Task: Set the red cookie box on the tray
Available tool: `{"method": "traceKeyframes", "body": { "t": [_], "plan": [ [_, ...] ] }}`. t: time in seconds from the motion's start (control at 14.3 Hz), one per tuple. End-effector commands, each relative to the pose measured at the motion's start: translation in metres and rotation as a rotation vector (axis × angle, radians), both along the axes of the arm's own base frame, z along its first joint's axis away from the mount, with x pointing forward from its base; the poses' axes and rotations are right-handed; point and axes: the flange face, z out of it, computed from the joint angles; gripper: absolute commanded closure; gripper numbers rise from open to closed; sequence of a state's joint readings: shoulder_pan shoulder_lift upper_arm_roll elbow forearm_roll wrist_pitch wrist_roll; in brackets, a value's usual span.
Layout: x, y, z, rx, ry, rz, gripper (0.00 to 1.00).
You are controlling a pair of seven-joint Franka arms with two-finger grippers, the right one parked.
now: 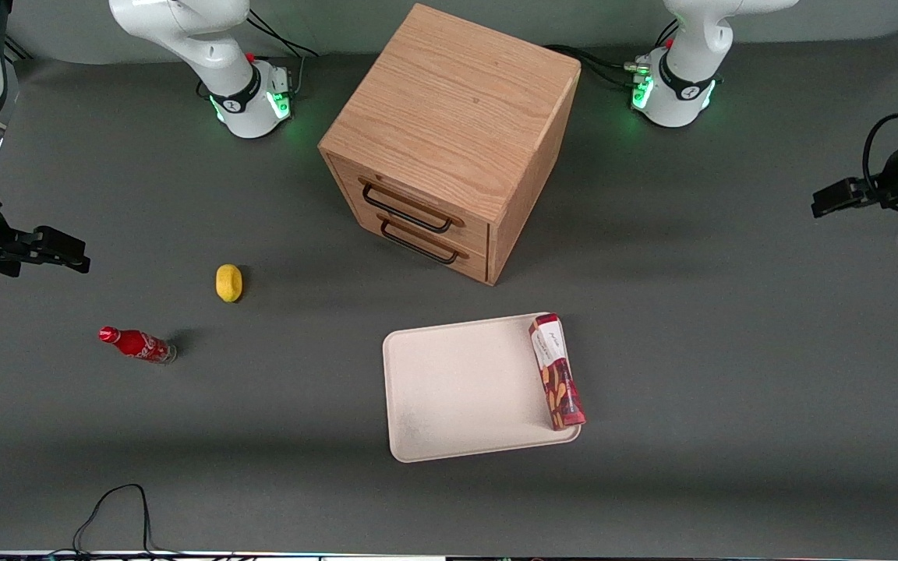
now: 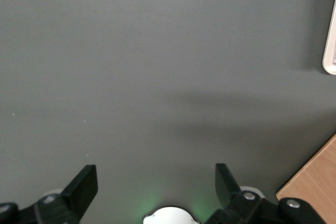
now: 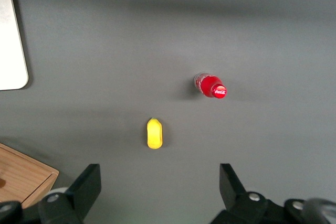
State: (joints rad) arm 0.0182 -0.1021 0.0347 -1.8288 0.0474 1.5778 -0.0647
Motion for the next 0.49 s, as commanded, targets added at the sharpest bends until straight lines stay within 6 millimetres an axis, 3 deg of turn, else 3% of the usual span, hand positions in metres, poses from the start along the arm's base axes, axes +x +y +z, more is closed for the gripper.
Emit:
{"method": "traceKeyframes", "body": {
  "t": [0.0, 0.21, 0.42],
  "plan": [
    [-0.023, -0.005, 0.011, -0.003, -0.028, -0.01, 0.0],
    [-0.021, 0.007, 0.024, -0.004, -0.037, 0.022, 0.0],
    [-0.018, 0.001, 0.027, 0.006, -0.035, 0.011, 0.0]
  ]
}}
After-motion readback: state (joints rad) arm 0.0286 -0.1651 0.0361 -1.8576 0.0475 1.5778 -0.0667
